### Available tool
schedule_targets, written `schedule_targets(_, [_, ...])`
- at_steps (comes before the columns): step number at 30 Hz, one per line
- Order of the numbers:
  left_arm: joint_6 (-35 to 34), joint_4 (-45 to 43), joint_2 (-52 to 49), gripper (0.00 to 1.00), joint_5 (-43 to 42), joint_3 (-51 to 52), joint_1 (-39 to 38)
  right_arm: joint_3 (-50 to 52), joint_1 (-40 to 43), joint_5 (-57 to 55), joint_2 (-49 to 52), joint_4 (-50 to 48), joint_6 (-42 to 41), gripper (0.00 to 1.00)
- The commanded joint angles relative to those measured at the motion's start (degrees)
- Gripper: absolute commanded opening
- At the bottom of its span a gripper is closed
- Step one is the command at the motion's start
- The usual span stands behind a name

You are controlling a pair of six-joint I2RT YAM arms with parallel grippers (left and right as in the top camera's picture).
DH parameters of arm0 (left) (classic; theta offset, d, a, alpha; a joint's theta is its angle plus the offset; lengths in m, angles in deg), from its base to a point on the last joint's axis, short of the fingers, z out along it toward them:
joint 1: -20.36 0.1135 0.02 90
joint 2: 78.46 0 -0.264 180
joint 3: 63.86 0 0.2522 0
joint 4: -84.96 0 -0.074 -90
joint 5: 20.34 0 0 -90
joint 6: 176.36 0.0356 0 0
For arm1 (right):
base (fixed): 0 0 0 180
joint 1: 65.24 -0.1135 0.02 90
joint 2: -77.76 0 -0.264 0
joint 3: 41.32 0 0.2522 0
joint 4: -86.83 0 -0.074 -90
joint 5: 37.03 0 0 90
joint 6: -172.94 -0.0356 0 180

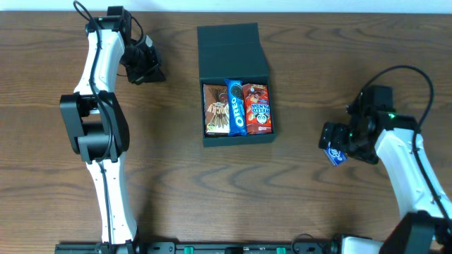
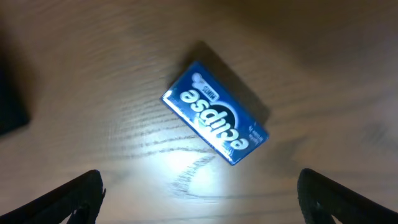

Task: Pack container
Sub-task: 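Move the right gripper right to the blue Eclipse mints tin, then grasp the blue Eclipse mints tin with the right gripper and lift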

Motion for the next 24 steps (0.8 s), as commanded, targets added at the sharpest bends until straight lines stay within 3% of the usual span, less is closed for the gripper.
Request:
schedule_targets(1, [0.9, 0.0, -0.9, 0.06, 0.6, 0.0, 0.0, -0.2, -0.3, -0.3, 2.7, 0.3, -18.7, 0.99])
schedule_targets(4, [0.9, 0.1, -0.9, 0.06, 0.6, 0.0, 0.0, -0.2, -0.3, 0.6, 5.3, 0.6, -28.0, 0.99])
schedule_targets(9, [0.9, 0.0, -0.9, 0.06, 0.6, 0.0, 0.0, -0.2, -0.3, 1.2, 6.7, -0.6, -36.5, 0.99])
schedule_targets(24, [0.9, -1.7, -0.9, 0.06, 0.6, 0.0, 0.0, 0.0, -0.2, -2.1, 8.6, -4.0, -36.9, 0.99])
